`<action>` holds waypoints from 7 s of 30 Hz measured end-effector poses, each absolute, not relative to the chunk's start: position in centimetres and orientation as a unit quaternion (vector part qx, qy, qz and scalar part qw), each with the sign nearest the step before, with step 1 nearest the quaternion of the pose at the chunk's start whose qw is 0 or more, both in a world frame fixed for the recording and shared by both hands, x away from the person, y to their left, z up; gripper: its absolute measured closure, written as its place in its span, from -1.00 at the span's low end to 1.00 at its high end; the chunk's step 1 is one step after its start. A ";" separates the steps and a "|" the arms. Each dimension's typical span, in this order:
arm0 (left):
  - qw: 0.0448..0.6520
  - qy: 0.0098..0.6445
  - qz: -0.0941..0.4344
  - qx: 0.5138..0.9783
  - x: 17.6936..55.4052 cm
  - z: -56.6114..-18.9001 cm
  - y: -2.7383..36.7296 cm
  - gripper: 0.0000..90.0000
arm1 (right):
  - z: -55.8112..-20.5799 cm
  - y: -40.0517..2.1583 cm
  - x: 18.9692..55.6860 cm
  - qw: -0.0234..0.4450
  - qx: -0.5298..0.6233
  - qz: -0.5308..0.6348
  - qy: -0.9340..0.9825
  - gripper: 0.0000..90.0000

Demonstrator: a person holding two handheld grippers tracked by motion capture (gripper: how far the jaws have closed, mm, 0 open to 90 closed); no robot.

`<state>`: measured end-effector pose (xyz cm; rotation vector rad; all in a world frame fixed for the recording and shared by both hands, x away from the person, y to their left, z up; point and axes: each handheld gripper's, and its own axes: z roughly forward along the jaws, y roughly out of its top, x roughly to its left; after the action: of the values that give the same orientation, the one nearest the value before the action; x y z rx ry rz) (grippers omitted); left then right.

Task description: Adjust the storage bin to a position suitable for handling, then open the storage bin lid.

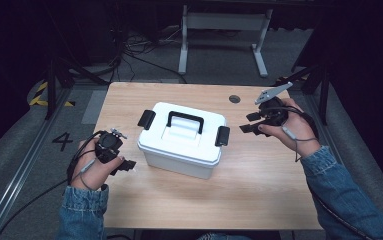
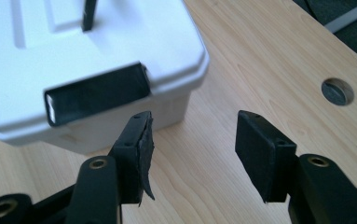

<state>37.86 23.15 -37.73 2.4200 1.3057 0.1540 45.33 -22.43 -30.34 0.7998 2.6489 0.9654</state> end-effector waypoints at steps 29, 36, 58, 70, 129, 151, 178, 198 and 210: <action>0.199 0.455 0.047 0.867 38.4 -37.4 22.8 -0.45 | -28.2 -12.9 48.0 0.023 0.232 0.357 0.904 0.07; 0.202 0.459 0.049 0.864 38.3 -37.3 23.1 -0.45 | -29.2 -10.8 48.9 0.011 0.228 0.359 0.905 0.04; 0.198 0.459 0.048 0.865 38.2 -37.5 23.2 -0.45 | -30.4 -7.7 48.2 0.009 0.150 0.298 0.943 0.88; 0.199 0.455 0.041 0.867 38.4 -37.6 23.0 -0.46 | -29.7 -7.6 47.9 0.022 0.138 0.308 0.941 0.89; 0.194 0.467 0.034 0.862 38.4 -37.9 23.1 -0.46 | -22.6 -20.3 48.1 0.088 0.221 0.349 0.906 0.89; 0.187 0.468 0.030 0.863 38.4 -38.0 23.1 -0.46 | -22.8 -27.8 48.4 0.116 0.288 0.331 0.891 0.89; 0.184 0.469 0.032 0.863 38.5 -38.1 23.2 -0.46 | -30.2 -32.2 51.5 0.114 0.350 0.291 0.883 0.89; 0.180 0.464 0.037 0.866 38.6 -38.3 23.4 -0.48 | -37.0 -33.3 52.7 0.100 0.372 0.288 0.877 0.89; 0.181 0.465 0.037 0.866 38.6 -38.4 23.3 -0.48 | -39.5 -33.7 53.0 0.082 0.382 0.288 0.874 0.89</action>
<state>38.58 23.29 -38.36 2.4444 1.3145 0.1035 53.01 -33.68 -39.45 1.1417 2.6119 0.8613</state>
